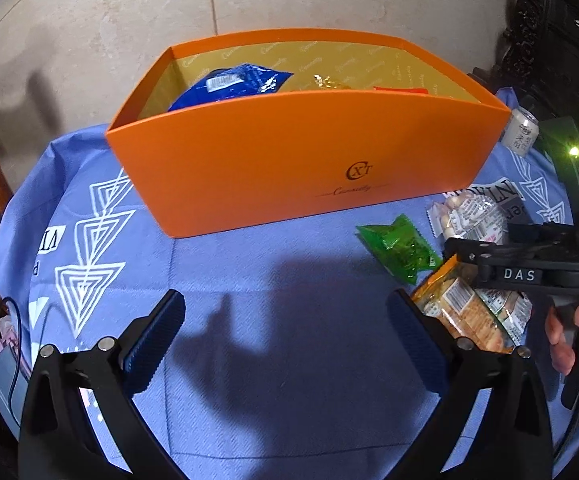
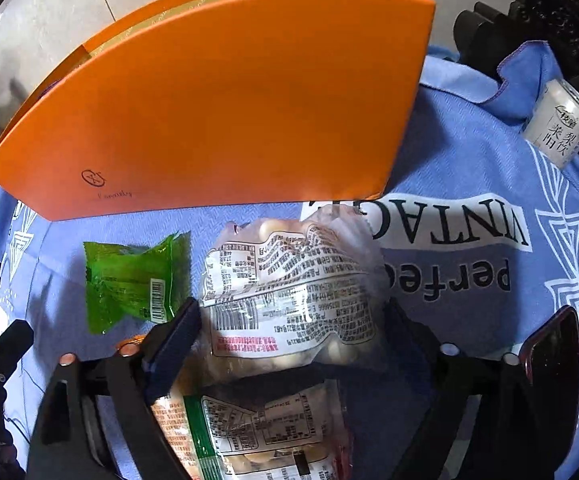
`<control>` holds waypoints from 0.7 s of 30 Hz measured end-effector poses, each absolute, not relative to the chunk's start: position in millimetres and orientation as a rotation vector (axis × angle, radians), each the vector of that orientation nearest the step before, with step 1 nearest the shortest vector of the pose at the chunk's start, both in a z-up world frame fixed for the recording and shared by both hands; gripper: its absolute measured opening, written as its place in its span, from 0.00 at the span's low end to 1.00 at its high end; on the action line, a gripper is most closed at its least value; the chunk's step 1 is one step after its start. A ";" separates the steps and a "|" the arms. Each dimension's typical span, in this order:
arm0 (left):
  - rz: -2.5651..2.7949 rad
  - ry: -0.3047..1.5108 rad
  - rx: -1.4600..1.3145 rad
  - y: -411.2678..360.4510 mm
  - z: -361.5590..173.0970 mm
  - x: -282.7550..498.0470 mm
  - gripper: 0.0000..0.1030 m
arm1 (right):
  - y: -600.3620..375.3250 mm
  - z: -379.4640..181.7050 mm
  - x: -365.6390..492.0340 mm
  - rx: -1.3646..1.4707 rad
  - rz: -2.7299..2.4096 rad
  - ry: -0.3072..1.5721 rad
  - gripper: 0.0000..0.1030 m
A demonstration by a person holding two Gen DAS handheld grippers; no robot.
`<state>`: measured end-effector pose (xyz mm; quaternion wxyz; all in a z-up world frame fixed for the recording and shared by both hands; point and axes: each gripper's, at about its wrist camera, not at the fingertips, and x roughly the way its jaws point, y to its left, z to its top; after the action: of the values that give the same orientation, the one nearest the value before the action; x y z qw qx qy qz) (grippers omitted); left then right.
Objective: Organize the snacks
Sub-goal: 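Grasp the green candy pack with the left tool while the right tool grasps the white peanut bag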
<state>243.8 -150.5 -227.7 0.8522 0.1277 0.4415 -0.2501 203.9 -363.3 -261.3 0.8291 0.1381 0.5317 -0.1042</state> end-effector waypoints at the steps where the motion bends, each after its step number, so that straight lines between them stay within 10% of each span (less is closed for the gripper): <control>1: -0.531 0.926 0.273 -152.8 -228.7 244.2 0.96 | -365.0 -260.9 202.7 0.296 -0.219 1.125 0.70; 6: -0.567 0.925 0.280 -169.5 -233.1 250.5 0.96 | -375.7 -256.9 194.3 0.338 -0.258 1.106 0.50; 21: -0.609 0.973 0.266 -242.6 -262.4 262.0 0.96 | -390.4 -226.2 141.1 0.403 -0.339 1.002 0.39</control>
<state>262.0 -242.6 -262.4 0.8315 0.1254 0.4588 -0.2872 141.1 -390.4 -226.2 0.8441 0.1908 0.4747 -0.1604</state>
